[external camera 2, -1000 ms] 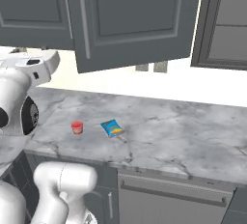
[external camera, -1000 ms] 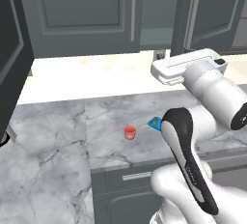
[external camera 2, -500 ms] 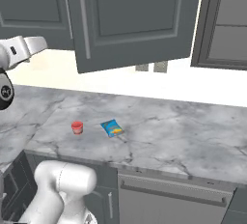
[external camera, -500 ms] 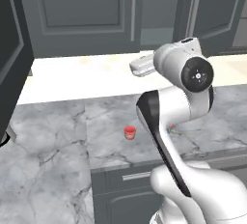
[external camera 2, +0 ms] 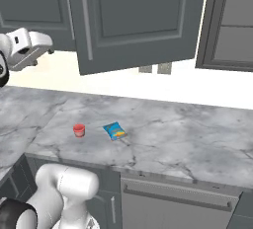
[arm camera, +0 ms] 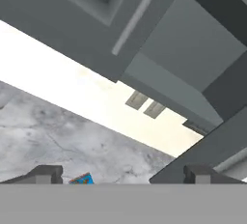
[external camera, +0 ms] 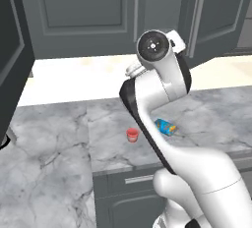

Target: Pick the pan from the cabinet and place it on the stove. Then turn on the stove burner for the pan.

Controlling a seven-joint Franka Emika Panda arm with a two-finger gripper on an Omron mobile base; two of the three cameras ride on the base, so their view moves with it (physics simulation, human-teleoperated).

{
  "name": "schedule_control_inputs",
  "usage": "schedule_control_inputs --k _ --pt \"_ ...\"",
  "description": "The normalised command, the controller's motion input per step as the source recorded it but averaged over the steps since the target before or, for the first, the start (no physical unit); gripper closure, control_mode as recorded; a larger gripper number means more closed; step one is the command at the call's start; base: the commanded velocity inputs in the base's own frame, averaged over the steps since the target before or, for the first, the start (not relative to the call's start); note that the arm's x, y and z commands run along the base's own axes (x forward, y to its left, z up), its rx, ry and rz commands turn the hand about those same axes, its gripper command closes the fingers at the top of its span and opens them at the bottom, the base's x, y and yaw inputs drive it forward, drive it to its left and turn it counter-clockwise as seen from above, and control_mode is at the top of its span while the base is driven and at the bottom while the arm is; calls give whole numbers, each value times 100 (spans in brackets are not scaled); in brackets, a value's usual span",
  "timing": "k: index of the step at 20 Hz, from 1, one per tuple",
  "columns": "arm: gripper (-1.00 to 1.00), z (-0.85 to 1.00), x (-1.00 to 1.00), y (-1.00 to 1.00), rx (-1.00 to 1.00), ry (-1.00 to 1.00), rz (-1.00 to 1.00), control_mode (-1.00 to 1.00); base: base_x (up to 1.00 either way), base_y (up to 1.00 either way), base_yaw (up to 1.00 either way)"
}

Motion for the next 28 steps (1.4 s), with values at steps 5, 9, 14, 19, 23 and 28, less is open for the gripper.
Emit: schedule_control_inputs --k 5,9,14,19,23,28 --pt "-100 -49 45 -17 -14 11 -12 -100 0 0 0" --pt "-100 -28 44 -18 -11 10 -4 -100 0 0 0" --pt "-100 -1 31 -13 -7 5 0 -100 0 0 0" --pt "-100 -6 30 -2 -6 6 2 -100 0 0 0" --pt "-100 -5 18 -4 -3 2 2 -100 0 0 0" --pt "-100 -2 9 -15 -4 0 1 -100 0 0 0"
